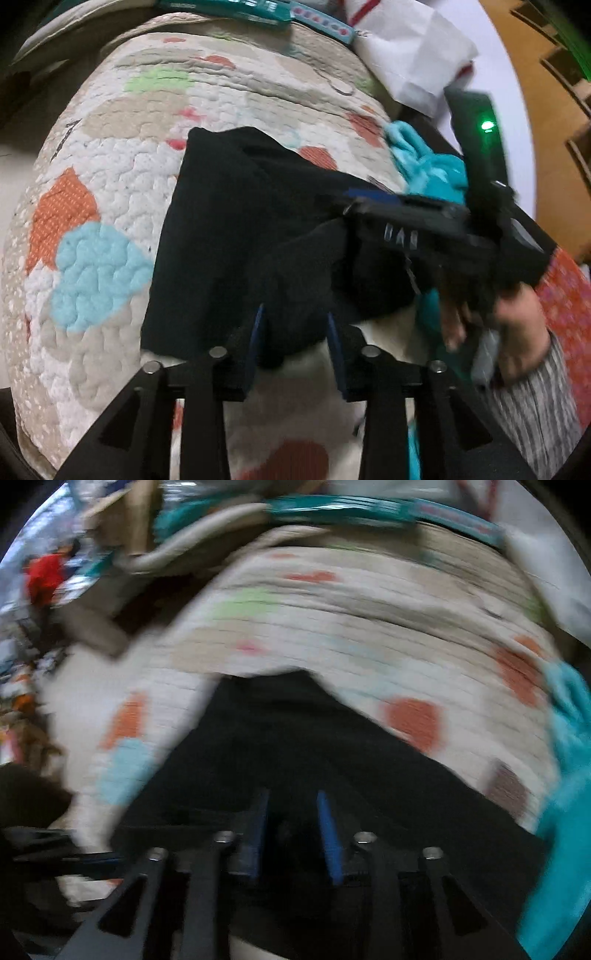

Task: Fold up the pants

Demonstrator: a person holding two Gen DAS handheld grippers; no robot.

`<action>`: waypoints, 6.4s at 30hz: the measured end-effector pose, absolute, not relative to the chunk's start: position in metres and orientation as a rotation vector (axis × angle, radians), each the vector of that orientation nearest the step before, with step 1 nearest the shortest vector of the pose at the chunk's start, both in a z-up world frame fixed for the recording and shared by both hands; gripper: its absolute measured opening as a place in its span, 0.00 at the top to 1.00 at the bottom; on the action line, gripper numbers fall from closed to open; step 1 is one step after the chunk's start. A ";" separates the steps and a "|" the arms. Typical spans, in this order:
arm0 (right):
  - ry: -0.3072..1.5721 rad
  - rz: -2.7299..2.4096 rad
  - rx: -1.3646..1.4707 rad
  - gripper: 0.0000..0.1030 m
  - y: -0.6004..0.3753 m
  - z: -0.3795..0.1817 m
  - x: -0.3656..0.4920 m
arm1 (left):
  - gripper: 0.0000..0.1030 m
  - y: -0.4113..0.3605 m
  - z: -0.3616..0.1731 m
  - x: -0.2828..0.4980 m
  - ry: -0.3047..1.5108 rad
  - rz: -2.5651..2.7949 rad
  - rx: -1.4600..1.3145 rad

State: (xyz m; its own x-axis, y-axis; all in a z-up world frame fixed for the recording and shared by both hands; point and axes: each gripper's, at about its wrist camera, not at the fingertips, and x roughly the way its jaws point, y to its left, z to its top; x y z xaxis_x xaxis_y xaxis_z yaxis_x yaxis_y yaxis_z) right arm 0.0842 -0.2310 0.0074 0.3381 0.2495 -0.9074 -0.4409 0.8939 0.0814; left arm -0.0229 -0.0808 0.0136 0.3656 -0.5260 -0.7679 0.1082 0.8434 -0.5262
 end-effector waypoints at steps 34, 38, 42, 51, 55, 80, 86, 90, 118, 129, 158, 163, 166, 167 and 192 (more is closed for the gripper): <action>1.075 0.483 -0.222 0.46 -0.186 0.052 0.069 | 0.42 -0.031 -0.036 0.018 1.079 -0.291 -0.552; 1.159 0.525 -0.265 0.45 -0.129 0.023 0.116 | 0.52 -0.050 -0.041 0.021 1.093 -0.286 -0.456; 1.323 0.485 -0.315 0.83 -0.105 -0.018 0.132 | 0.82 -0.061 -0.039 0.022 1.106 -0.292 -0.379; 1.266 0.584 -0.160 0.90 -0.093 0.006 0.126 | 0.85 -0.015 -0.029 0.020 1.092 -0.190 -0.452; 1.250 0.675 -0.143 0.89 -0.046 0.010 0.132 | 0.78 0.024 -0.030 0.012 1.089 -0.067 -0.464; 1.183 0.448 0.187 0.41 -0.188 -0.019 0.042 | 0.50 0.082 -0.008 -0.005 0.933 0.058 -0.647; 1.156 0.505 0.156 0.79 -0.181 0.004 0.042 | 0.50 0.086 -0.011 -0.002 0.946 0.056 -0.673; 1.076 0.523 0.122 0.79 -0.173 0.035 0.058 | 0.50 0.088 -0.010 -0.001 0.936 0.078 -0.647; 1.053 0.417 0.111 0.60 -0.185 0.010 0.035 | 0.31 0.091 -0.036 0.005 1.052 0.259 -0.526; 1.110 0.669 -0.214 0.39 -0.068 0.028 0.121 | 0.31 0.074 -0.030 -0.016 1.012 0.155 -0.629; 1.013 0.565 -0.026 0.47 -0.149 0.062 0.083 | 0.54 0.055 -0.026 -0.006 1.048 0.225 -0.392; 1.146 0.387 0.055 0.47 -0.183 -0.007 0.057 | 0.39 0.042 -0.036 -0.007 1.057 0.266 -0.224; 1.112 0.340 0.097 0.48 -0.207 -0.017 0.040 | 0.40 0.058 -0.031 -0.012 1.057 0.235 -0.309; 1.068 0.322 0.141 0.48 -0.221 -0.008 0.030 | 0.40 0.061 -0.024 -0.014 1.055 0.223 -0.335; 0.853 0.061 0.717 0.44 -0.361 -0.049 0.020 | 0.33 -0.274 -0.024 0.190 1.269 -0.647 0.315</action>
